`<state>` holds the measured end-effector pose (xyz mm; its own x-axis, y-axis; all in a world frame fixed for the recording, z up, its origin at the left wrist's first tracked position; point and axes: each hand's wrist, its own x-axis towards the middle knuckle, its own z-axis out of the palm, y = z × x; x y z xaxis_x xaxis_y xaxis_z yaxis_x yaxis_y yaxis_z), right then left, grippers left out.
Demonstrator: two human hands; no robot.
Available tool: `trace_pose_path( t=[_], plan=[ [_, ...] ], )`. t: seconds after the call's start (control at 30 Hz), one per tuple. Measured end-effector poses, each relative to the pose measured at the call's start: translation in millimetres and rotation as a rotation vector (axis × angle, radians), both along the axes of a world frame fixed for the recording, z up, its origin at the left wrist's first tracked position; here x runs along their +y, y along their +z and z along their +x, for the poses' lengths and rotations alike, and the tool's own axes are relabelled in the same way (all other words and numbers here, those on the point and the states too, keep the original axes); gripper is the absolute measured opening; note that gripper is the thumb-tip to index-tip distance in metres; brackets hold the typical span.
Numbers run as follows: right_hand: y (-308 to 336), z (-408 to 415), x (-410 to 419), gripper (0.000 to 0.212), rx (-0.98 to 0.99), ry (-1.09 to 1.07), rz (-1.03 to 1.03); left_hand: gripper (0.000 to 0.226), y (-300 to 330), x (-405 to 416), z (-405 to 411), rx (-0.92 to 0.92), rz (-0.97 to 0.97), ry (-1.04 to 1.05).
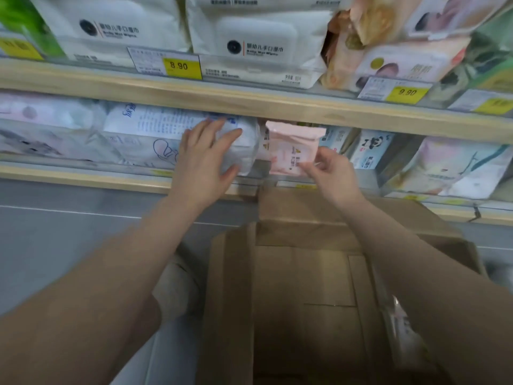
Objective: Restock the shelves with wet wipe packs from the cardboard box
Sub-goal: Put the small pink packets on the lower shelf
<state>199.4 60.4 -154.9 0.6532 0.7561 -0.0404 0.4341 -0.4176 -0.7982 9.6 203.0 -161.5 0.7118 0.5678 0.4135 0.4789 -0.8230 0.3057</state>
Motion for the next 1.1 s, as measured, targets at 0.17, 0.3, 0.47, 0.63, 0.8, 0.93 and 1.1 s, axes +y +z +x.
trace_pose_path(
  t=[0.17,0.3,0.47,0.63,0.8,0.93,1.1],
  plan=[
    [-32,23,32,0.024,-0.039,-0.039,-0.053,0.073,-29,5,1,0.188,0.151,0.042],
    [-58,26,68,0.021,-0.010,-0.066,-0.045,0.071,-40,5,5,0.138,0.201,0.087],
    [-79,24,86,0.029,0.005,-0.166,-0.019,0.069,-48,8,9,0.104,0.239,0.113],
    [-82,21,79,0.033,0.016,-0.162,-0.026,0.070,-47,7,9,0.117,0.226,0.111],
    [-50,15,42,0.026,0.086,-0.161,0.010,0.070,-27,-7,10,0.128,0.066,0.093],
    [-10,10,-16,0.016,0.041,-0.103,0.024,0.060,-2,-55,30,0.047,-0.117,-0.056],
    [25,12,-110,0.012,-0.048,-0.173,0.036,0.054,1,-133,54,0.184,-0.156,-0.335]
  ],
)
